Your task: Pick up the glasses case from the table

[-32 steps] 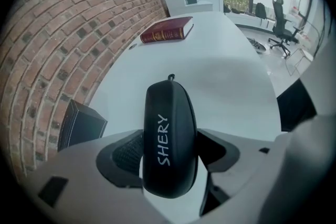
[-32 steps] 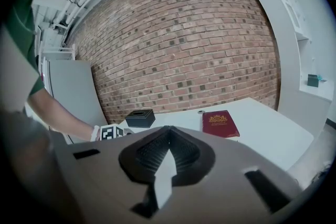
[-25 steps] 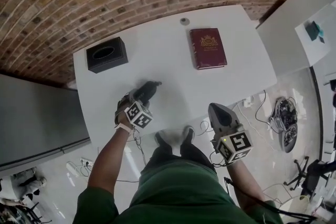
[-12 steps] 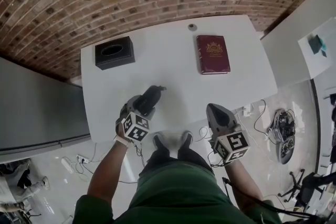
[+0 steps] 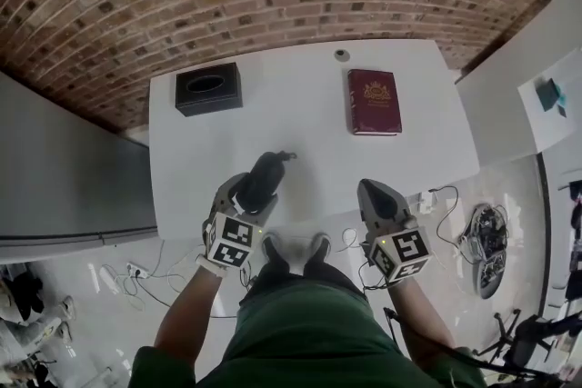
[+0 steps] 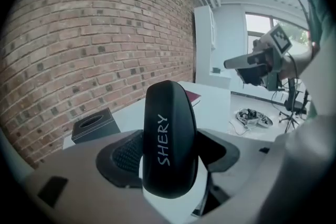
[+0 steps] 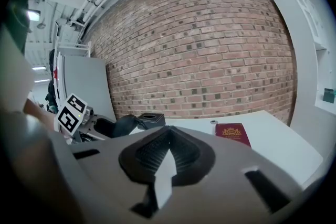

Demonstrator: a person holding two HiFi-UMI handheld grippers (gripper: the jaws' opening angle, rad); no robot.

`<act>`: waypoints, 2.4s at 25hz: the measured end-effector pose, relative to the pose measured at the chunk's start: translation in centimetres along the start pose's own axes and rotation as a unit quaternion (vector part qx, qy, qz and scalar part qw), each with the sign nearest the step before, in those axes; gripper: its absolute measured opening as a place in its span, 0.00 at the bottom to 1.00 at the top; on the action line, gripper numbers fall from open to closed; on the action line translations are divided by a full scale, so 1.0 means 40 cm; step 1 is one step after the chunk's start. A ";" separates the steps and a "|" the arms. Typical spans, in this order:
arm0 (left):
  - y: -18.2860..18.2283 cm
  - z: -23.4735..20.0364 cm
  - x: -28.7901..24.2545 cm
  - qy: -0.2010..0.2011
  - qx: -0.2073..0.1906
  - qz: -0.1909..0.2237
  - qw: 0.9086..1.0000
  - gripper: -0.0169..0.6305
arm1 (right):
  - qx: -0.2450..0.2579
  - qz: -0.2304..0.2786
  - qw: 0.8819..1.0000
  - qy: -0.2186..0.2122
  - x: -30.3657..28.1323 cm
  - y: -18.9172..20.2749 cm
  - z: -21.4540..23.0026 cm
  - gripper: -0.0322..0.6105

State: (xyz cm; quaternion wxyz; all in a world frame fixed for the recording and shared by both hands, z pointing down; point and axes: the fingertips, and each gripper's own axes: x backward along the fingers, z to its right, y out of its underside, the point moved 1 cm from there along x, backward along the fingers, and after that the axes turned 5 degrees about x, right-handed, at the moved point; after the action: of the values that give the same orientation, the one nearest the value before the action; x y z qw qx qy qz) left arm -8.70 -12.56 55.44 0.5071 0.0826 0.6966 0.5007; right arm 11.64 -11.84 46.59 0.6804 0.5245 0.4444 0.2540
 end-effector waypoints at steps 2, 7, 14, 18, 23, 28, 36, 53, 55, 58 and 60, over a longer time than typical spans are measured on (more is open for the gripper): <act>-0.017 0.007 0.021 0.000 0.013 0.016 1.000 0.50 | -0.005 0.004 1.000 -0.004 0.002 -0.002 -0.002 0.05; -0.061 0.022 0.066 -0.001 0.033 0.048 0.998 0.50 | 0.003 0.027 1.000 -0.016 0.006 -0.043 -0.015 0.05; -0.128 0.049 0.134 0.023 0.079 0.101 0.991 0.50 | 0.032 0.050 0.998 -0.017 0.026 -0.093 -0.027 0.05; -0.161 0.054 0.165 0.022 0.081 0.129 0.988 0.50 | 0.022 0.057 0.998 -0.008 0.039 -0.108 -0.012 0.05; -0.186 0.042 0.199 0.011 0.084 0.149 0.985 0.50 | 0.017 0.067 0.998 -0.003 0.053 -0.126 0.007 0.05; -0.215 0.011 0.233 -0.005 0.084 0.176 0.981 0.50 | 0.026 0.081 0.996 0.009 0.062 -0.157 0.020 0.05; -0.234 -0.014 0.255 -0.017 0.085 0.197 0.976 0.50 | 0.027 0.094 0.995 0.004 0.067 -0.182 0.025 0.05; -0.231 -0.016 0.241 -0.014 0.078 0.194 0.978 0.50 | 0.050 0.113 0.992 0.003 0.071 -0.206 0.015 0.05; -0.230 -0.017 0.239 -0.014 0.079 0.194 0.978 0.50 | 0.050 0.113 0.992 0.003 0.069 -0.206 0.016 0.05; -0.230 -0.019 0.236 -0.014 0.078 0.195 0.978 0.50 | 0.047 0.117 0.992 0.001 0.065 -0.207 0.014 0.05; -0.228 -0.019 0.234 -0.014 0.078 0.194 0.978 0.50 | 0.040 0.124 0.991 -0.006 0.064 -0.211 0.008 0.05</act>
State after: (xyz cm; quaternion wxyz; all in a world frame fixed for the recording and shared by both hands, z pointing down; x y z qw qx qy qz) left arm -10.15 -11.61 42.45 0.4021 0.2618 0.6972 0.5327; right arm 12.12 -12.63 37.80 0.6248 0.6040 0.3815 0.3151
